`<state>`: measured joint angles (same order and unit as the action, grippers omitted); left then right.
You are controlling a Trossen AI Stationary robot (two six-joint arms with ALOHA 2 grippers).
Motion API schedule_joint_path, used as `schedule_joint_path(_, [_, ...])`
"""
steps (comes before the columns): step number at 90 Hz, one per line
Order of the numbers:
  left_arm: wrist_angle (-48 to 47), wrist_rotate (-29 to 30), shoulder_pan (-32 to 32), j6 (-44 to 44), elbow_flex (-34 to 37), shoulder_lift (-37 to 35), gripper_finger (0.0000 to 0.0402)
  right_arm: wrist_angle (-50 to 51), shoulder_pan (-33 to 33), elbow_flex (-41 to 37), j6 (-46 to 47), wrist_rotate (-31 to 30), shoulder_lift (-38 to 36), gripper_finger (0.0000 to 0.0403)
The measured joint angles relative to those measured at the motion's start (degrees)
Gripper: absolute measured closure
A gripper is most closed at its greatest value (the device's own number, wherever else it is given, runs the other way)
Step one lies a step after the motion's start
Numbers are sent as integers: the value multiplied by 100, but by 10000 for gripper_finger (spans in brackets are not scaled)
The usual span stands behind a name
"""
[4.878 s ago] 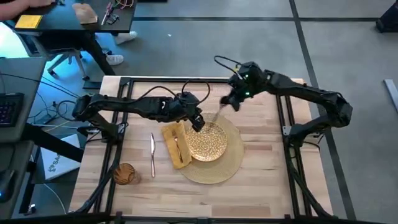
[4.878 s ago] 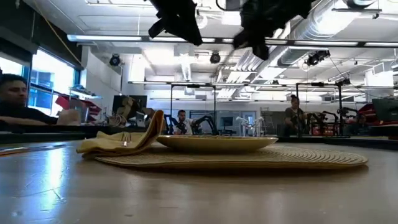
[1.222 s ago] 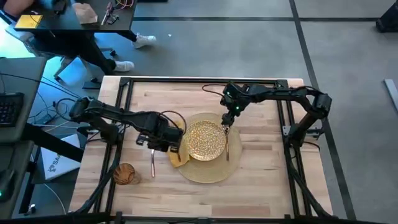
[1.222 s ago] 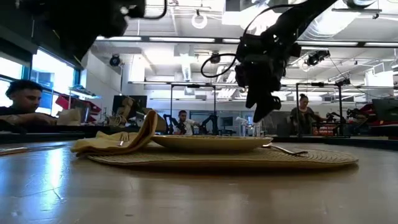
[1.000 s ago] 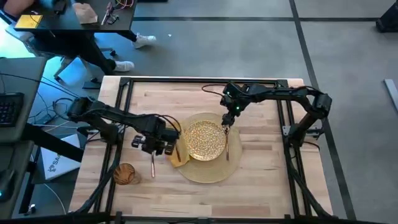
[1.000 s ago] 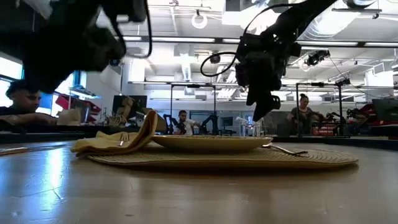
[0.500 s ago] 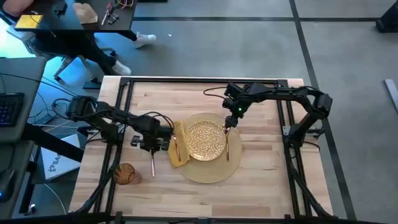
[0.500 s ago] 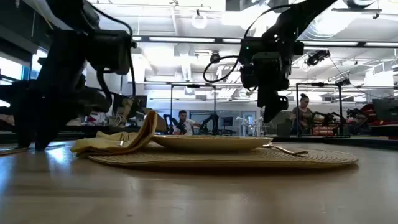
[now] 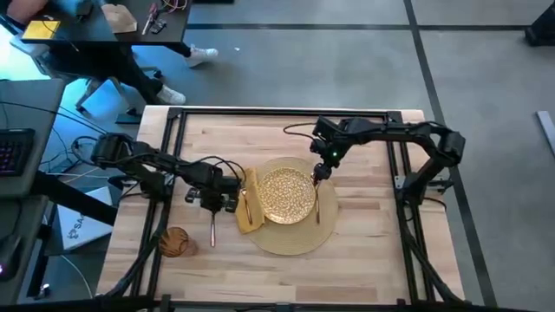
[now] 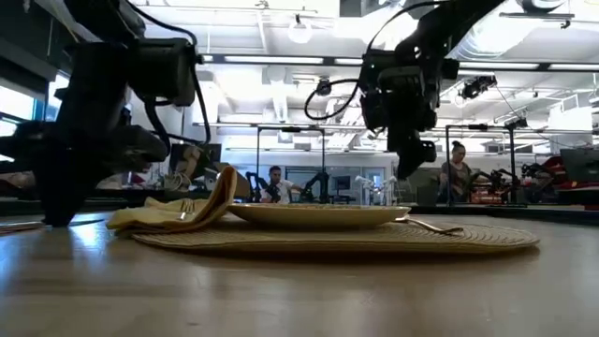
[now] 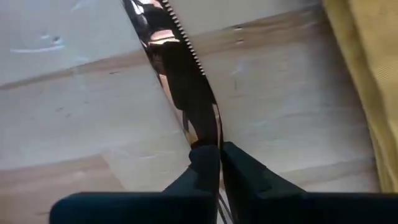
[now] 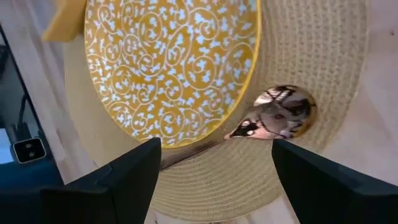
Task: Set table place
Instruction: Put the brown table knife on the brown placemat to the right of the brown spoon
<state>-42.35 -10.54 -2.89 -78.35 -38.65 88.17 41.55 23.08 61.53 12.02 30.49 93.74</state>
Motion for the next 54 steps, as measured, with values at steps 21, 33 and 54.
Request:
schedule_joint_path(21, [-132,589,-30,-73,-118,-167,401,-256,-155,0,266,-47,-174,112])
schedule_joint_path(33, [-152,728,90,-36,-121,-178,401,-298,-167,0,357,-46,-232,112])
schedule_joint_path(54, [-401,1450,367,136,-94,-565,401,-134,-210,0,425,-21,-235,112])
